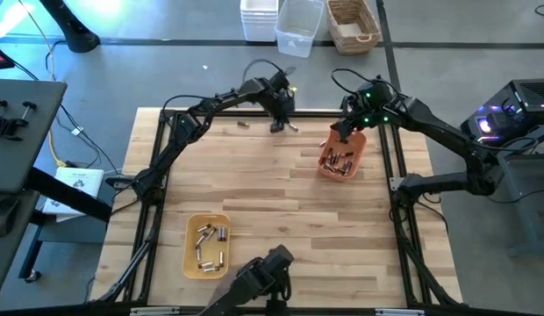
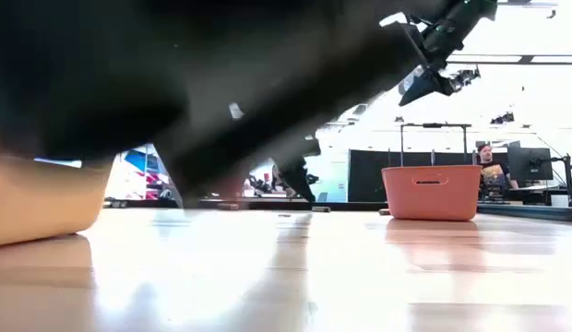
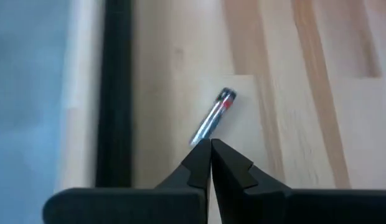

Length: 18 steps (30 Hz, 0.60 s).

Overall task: Sort batteries
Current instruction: Put the silver battery into the yellow bin

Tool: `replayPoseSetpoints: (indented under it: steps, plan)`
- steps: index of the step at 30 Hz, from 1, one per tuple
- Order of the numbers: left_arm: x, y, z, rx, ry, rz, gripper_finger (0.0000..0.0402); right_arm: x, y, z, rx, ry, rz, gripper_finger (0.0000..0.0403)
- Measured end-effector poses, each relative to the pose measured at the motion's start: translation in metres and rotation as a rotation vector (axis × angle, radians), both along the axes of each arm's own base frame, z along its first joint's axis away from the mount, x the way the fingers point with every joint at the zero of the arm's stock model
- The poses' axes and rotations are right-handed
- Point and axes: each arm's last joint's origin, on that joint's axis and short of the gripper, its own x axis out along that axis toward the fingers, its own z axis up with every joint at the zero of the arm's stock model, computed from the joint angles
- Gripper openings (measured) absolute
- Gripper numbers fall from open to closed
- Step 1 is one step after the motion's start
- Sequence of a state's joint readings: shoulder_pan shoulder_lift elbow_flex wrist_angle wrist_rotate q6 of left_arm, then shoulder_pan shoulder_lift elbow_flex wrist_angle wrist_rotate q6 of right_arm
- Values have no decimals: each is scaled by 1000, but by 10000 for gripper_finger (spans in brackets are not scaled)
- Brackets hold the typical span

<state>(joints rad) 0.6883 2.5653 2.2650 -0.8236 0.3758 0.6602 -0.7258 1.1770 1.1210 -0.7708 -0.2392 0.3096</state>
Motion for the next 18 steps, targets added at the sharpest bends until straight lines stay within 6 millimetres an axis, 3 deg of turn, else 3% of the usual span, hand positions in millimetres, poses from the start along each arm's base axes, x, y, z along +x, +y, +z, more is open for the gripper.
replayPoseSetpoints:
  steps: [5,8,10,15,18]
  plan:
    - [-20,7,57,-2,-27,86,13,11,-9,0,-23,-60,-21,235]
    - [-37,6,95,-27,-52,142,12,26,-24,-10,-41,-71,-48,216]
    - [-52,3,124,-67,-96,166,6,42,-38,-27,-28,-60,-58,177]
    - [-96,-10,186,-335,-302,87,1,87,-79,-69,-47,4,-5,27]
    - [-118,-26,209,-440,-356,42,1,104,-107,-80,-58,41,16,21]
